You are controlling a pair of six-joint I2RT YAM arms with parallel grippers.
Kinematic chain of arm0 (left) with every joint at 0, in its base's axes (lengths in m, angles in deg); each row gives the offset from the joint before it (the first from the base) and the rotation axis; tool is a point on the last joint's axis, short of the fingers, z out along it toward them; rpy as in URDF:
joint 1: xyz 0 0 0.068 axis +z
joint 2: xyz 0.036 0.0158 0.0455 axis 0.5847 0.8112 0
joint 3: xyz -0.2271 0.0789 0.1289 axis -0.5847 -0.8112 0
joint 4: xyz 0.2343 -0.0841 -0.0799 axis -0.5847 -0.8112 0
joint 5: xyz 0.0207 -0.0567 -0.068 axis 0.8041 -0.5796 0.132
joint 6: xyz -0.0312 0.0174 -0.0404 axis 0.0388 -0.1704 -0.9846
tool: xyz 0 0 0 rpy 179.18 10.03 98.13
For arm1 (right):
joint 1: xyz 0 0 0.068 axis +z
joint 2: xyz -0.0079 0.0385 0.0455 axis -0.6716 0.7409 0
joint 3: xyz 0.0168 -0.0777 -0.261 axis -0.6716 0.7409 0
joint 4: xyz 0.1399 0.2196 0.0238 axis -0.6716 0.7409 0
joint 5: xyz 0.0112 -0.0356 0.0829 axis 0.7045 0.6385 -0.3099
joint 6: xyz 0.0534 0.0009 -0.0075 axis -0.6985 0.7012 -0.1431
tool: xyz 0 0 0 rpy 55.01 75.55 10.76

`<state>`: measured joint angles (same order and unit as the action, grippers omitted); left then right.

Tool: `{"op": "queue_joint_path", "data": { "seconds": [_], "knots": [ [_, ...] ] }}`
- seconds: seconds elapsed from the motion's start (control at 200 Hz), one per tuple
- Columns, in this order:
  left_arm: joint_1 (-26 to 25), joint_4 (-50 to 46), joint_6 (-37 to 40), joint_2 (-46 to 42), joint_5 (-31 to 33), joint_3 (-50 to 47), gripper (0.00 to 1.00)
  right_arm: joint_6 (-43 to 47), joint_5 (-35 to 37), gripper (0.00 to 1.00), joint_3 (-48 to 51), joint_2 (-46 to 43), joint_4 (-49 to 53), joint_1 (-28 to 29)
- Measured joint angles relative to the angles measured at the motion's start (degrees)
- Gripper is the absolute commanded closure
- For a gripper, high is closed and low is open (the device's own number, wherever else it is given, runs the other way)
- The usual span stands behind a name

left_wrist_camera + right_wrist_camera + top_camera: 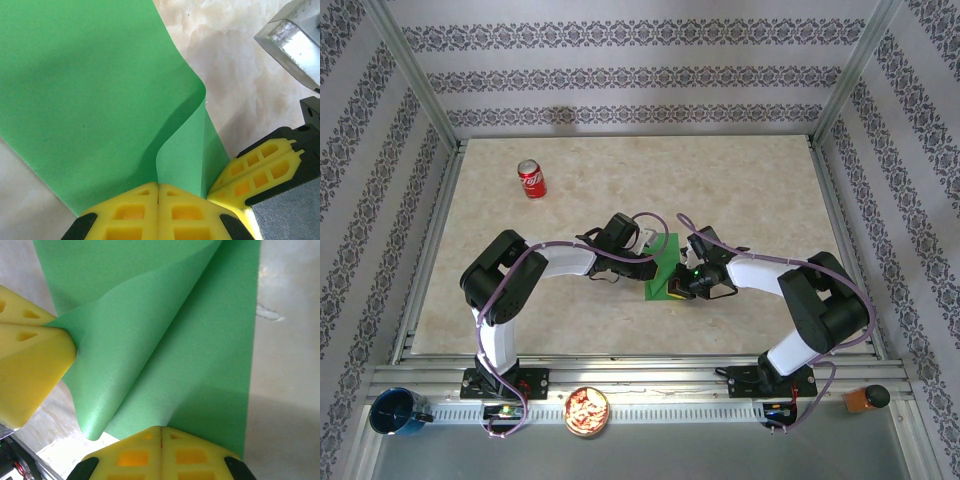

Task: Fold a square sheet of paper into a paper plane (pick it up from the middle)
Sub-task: Fold the triangle a second time at the center of the table.

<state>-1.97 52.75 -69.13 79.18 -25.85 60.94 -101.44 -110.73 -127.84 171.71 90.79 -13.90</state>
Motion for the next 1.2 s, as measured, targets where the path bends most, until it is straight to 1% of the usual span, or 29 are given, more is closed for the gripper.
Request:
{"op": "queue_joint_path", "data": {
  "seconds": [0.2,0.4,0.49,0.764,0.849,1.104,1.199],
  "knots": [
    [0.02,0.02,-0.07,-0.02,-1.46,0.00,0.93,-1.53,-0.44,0.91,0.79,-0.63,-1.42,-0.02],
    [0.02,0.02,-0.09,-0.02,-2.03,0.00,0.93,-4.44,-0.61,0.91,1.53,-5.14,-3.93,0.09],
    [0.02,0.04,-0.09,-0.02,-2.05,0.00,0.93,-5.73,-0.63,0.91,1.53,-5.81,-5.79,0.09],
    [0.02,0.04,-0.55,-0.02,-2.86,0.00,0.91,-8.90,-0.42,0.92,1.44,-1.66,-10.56,0.09],
    [0.02,0.04,-0.74,-0.02,-3.19,0.00,0.89,-9.66,-0.39,0.92,1.75,-1.42,-12.11,0.09],
    [0.07,0.61,-1.38,-0.02,-3.52,0.00,0.88,-10.82,-0.39,0.92,2.08,-0.17,-14.67,0.09],
    [0.31,1.01,-1.66,-0.02,-3.56,-0.04,0.85,-10.84,-0.17,0.92,2.08,0.22,-14.71,0.07]
  ]
}}
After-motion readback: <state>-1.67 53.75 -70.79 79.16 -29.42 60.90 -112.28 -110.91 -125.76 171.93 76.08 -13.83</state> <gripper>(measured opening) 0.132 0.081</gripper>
